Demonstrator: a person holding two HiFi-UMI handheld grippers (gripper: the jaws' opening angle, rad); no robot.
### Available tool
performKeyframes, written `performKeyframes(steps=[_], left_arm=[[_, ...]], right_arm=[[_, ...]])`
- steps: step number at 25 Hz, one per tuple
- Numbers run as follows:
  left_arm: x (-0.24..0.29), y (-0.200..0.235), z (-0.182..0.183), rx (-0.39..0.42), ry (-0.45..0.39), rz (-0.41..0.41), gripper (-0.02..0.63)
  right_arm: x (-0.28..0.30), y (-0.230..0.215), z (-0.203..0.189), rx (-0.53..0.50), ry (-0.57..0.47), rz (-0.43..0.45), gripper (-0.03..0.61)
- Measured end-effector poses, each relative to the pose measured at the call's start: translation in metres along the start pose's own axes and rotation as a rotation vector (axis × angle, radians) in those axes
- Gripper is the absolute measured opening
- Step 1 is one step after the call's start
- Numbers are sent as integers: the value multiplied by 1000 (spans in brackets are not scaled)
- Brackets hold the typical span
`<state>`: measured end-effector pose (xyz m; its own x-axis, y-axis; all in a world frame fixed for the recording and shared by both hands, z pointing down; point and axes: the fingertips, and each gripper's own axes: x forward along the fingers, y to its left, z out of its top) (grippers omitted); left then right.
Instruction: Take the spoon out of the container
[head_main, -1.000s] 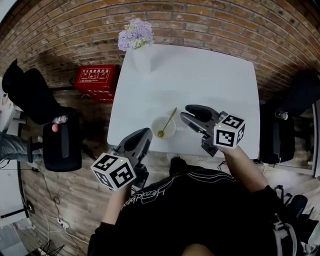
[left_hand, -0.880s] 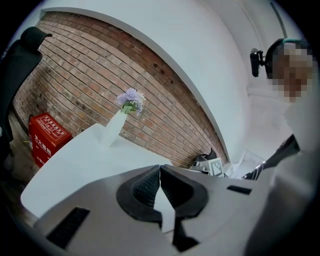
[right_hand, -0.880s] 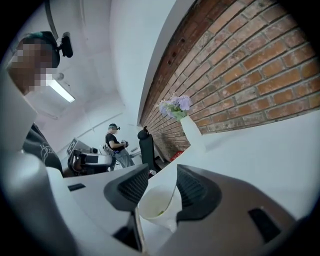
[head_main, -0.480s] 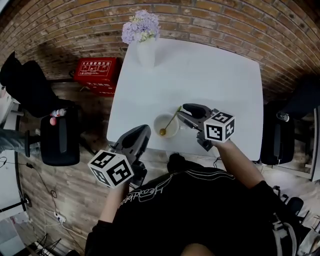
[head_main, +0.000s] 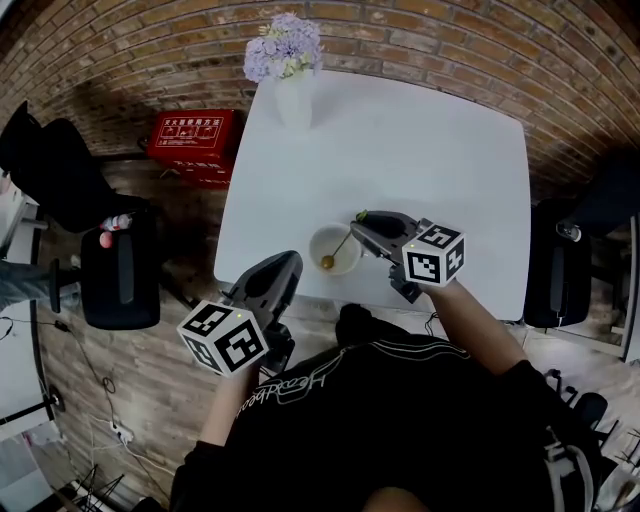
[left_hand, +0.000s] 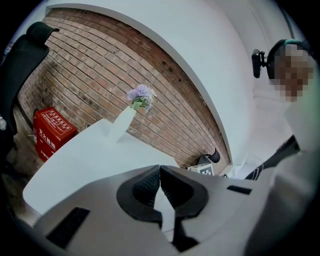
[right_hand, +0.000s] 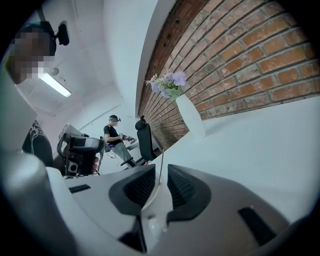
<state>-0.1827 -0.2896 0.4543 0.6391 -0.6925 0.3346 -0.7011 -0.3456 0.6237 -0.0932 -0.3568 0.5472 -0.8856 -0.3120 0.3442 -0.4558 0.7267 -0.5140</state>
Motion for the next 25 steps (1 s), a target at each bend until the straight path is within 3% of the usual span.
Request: performKeyframes(steps=[7,18,25], left_arm=[[-1,2,-1,-2,-2,3,5],[-7,4,-10,-12,4,20,5],[-20,2,-11,-11,-16,43,5]], right_arm=[[0,2,-1,18,-7,9,9],[1,10,2,24,-20,23,2],[-5,16,12,-31,-40,4,0]])
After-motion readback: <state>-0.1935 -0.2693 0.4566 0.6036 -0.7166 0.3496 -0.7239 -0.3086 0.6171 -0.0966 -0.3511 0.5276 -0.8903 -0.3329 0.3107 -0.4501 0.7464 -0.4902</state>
